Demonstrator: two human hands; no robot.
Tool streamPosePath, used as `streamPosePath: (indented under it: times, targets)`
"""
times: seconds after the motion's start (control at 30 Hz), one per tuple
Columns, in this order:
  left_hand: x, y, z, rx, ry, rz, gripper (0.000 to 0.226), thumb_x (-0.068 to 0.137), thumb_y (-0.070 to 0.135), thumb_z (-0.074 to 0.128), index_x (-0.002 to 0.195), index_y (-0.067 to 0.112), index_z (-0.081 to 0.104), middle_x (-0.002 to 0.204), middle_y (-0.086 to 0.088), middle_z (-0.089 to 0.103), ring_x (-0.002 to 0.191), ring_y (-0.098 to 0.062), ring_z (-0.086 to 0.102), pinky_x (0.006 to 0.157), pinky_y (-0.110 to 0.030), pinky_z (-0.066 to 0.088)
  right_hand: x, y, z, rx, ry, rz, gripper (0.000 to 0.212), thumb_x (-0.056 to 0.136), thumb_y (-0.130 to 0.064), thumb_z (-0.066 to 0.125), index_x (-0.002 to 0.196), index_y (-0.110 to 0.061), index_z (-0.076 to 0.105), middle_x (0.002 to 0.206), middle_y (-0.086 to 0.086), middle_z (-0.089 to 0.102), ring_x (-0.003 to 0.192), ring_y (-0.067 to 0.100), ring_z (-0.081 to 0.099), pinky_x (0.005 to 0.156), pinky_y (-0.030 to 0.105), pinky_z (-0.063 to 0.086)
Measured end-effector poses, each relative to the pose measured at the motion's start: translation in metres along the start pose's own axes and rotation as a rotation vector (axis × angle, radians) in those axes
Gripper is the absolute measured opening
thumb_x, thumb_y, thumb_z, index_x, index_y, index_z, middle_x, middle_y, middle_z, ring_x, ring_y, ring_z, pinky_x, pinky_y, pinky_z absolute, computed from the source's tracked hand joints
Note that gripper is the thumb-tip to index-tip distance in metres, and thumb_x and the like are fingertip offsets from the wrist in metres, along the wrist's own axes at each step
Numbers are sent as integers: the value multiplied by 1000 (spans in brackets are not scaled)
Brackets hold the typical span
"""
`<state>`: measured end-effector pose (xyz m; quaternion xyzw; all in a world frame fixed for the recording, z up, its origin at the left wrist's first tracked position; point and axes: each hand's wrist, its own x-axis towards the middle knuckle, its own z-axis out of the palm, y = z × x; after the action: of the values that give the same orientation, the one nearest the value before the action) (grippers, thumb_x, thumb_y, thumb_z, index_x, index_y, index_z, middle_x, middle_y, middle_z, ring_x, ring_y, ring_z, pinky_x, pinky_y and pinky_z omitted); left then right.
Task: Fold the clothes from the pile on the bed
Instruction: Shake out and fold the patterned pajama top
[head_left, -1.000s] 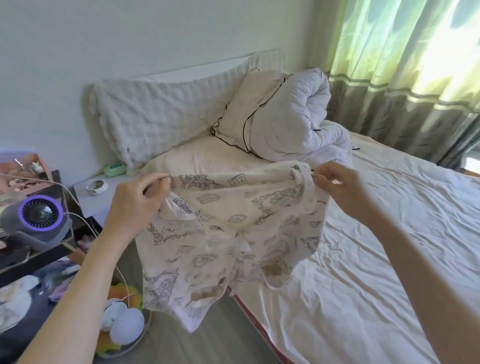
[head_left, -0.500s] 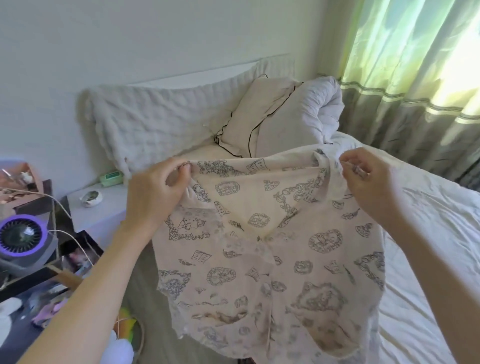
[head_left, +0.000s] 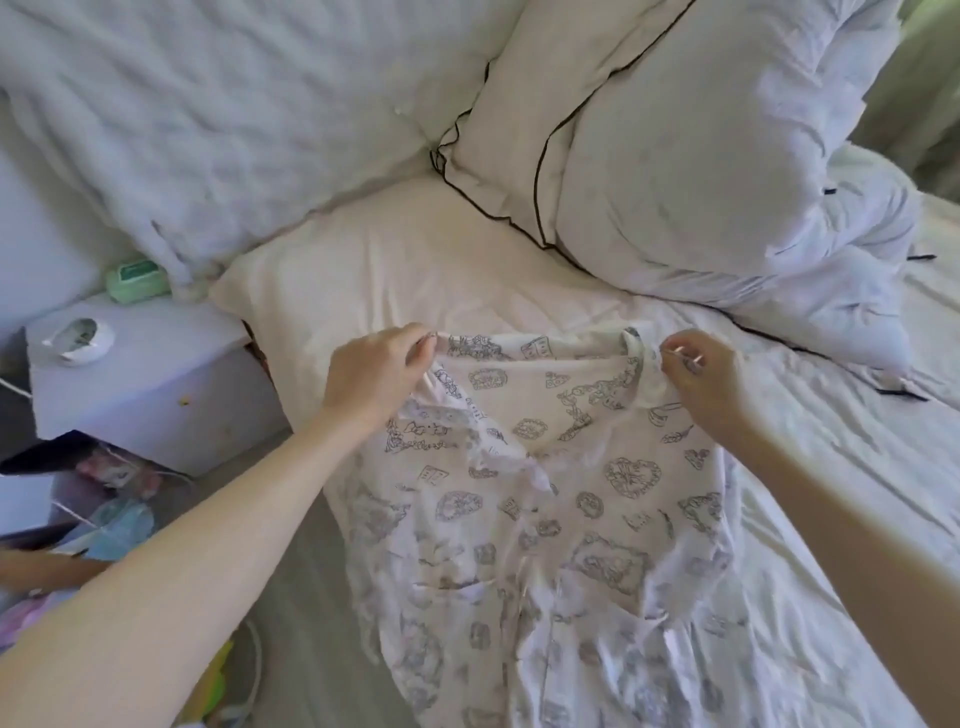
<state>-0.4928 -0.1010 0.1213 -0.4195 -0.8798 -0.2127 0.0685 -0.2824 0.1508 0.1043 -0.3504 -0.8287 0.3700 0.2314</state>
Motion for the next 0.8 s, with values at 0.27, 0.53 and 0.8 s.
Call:
streamPosePath:
  times: [0.27,0.53,0.8]
  targets:
    - [34,-51,156,-132,-163,-216,48,99,37,38,144,22,31,138,-10,42,126,-25,38,98,-40,32,57,120,97,-254,-64,320,36,96,-29,49,128,-14,54,130,15,52,120,30,46,103,43,36]
    - [-60,-142,202,-243,-436,-498,46,100,19,39,144,7,31,145,-18,35,136,-28,31,113,-36,23,-32,129,180,-548,-401,-7,50,100,-38,37,146,-19,32,157,5,21,146,21,10,119,48,0]
    - [-60,-160,211,-346,-343,-510,33,94,22,54,126,12,56,112,-14,52,104,-26,53,97,-36,41,-62,103,258,-613,-590,-192,53,99,-40,37,148,-25,23,160,4,3,147,22,-7,116,45,-9]
